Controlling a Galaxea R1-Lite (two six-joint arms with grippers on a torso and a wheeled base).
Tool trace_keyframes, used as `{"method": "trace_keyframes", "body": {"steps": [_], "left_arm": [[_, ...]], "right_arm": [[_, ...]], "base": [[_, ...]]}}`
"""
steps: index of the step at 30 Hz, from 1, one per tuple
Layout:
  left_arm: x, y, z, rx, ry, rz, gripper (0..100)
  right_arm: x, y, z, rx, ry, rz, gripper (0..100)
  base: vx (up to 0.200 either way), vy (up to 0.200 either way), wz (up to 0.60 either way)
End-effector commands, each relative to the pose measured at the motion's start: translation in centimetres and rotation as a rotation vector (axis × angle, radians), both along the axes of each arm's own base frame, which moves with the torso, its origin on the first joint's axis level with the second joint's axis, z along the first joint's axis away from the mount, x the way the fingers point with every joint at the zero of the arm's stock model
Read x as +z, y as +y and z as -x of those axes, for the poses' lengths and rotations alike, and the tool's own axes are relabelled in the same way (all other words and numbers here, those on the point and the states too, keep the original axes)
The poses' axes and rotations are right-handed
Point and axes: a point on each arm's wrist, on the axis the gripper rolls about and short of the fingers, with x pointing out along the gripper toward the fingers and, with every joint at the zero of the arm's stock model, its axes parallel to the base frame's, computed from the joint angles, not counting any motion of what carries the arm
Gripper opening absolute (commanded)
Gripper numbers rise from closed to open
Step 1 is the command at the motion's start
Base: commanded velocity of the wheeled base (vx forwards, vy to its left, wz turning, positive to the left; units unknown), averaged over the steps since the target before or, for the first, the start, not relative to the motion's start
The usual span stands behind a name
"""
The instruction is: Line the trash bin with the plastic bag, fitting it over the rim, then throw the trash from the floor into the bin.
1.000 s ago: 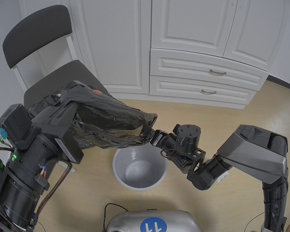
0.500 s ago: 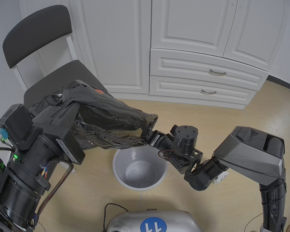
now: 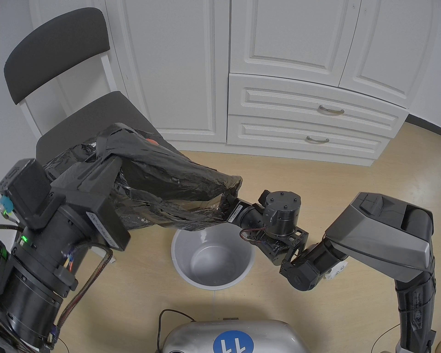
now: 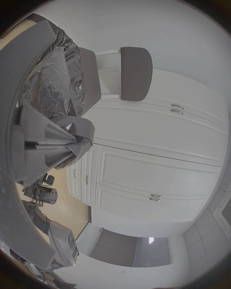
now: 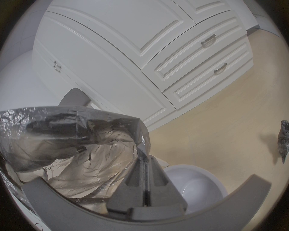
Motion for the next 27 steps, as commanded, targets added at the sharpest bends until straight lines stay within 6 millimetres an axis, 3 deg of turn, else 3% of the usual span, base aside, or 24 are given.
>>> {"method": "trace_keyframes", "body": {"steps": [1,7,8,12,14,15,21,27], "left_arm": [[-0.1,-0.1,-0.1,0.001,0.004,-0.005,0],[-0.4,-0.2,-0.1,0.002,0.009,-0.017,0],[-0.4,-0.2,-0.1,0.002,0.009,-0.017,0],[-1.0,-0.4,-0.2,0.001,0.023,-0.037,0],[-1.0,-0.4,-0.2,0.001,0.023,-0.037,0],[-1.9,-1.0,-0.5,0.002,0.044,-0.073,0],[-4.1,-1.9,-1.1,0.007,0.101,-0.151,0],[-6.3,-2.1,-1.3,0.014,0.158,-0.253,0]], "right_arm": [[1.0,-0.9,0.0,-0.021,-0.031,0.039,0],[4.2,-4.3,1.2,-0.062,-0.109,0.179,0],[5.0,-6.1,2.0,-0.088,-0.135,0.267,0],[7.3,-9.2,4.2,-0.122,-0.199,0.412,0],[7.3,-9.2,4.2,-0.122,-0.199,0.412,0],[8.4,-10.4,6.2,-0.111,-0.206,0.45,0],[9.5,-12.2,9.2,-0.069,-0.163,0.574,0],[9.3,-12.9,9.8,-0.039,-0.116,0.617,0]], "base": [[0.0,0.0,0.0],[0.0,0.0,0.0],[0.0,0.0,0.0],[0.0,0.0,0.0],[0.0,0.0,0.0],[0.0,0.0,0.0],[0.0,0.0,0.0],[0.0,0.0,0.0]]}}
